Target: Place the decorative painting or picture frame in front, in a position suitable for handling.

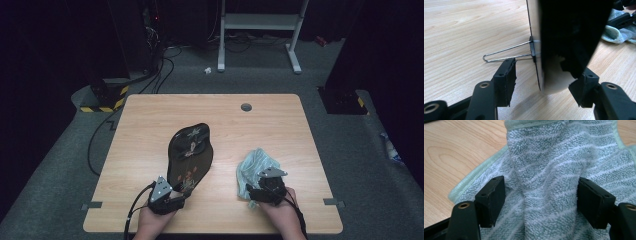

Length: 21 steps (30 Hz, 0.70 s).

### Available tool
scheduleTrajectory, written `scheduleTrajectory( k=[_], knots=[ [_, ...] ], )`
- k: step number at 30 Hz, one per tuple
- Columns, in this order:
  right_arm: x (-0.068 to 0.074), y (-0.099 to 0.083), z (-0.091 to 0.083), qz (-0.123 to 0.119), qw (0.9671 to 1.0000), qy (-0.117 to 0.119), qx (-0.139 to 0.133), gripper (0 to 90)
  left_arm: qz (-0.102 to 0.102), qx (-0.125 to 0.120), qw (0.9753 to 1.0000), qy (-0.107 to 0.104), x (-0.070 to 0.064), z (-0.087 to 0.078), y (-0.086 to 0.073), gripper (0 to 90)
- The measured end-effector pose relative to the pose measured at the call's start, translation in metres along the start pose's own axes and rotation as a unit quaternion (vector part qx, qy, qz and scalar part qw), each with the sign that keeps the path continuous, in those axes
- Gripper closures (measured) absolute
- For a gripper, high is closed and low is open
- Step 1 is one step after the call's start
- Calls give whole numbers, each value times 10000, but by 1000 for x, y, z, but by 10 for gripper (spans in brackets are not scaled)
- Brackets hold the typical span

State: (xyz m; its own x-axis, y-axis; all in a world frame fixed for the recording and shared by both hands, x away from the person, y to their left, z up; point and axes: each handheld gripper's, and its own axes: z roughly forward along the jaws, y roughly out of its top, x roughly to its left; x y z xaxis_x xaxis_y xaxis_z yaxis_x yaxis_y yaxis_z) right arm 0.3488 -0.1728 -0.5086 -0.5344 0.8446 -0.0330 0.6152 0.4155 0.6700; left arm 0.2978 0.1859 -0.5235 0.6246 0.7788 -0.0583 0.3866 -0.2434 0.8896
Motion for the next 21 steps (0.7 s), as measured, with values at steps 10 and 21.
scheduleTrajectory(
  k=[10,21],
  knots=[
    [3,4,0,79,9997,-34,-240,392,-22,-53,10000,-75,2,-1,0,430],
    [19,7,7,-503,9984,-246,105,644,-6,-56,9999,-145,2,-1,0,431]
  ],
)
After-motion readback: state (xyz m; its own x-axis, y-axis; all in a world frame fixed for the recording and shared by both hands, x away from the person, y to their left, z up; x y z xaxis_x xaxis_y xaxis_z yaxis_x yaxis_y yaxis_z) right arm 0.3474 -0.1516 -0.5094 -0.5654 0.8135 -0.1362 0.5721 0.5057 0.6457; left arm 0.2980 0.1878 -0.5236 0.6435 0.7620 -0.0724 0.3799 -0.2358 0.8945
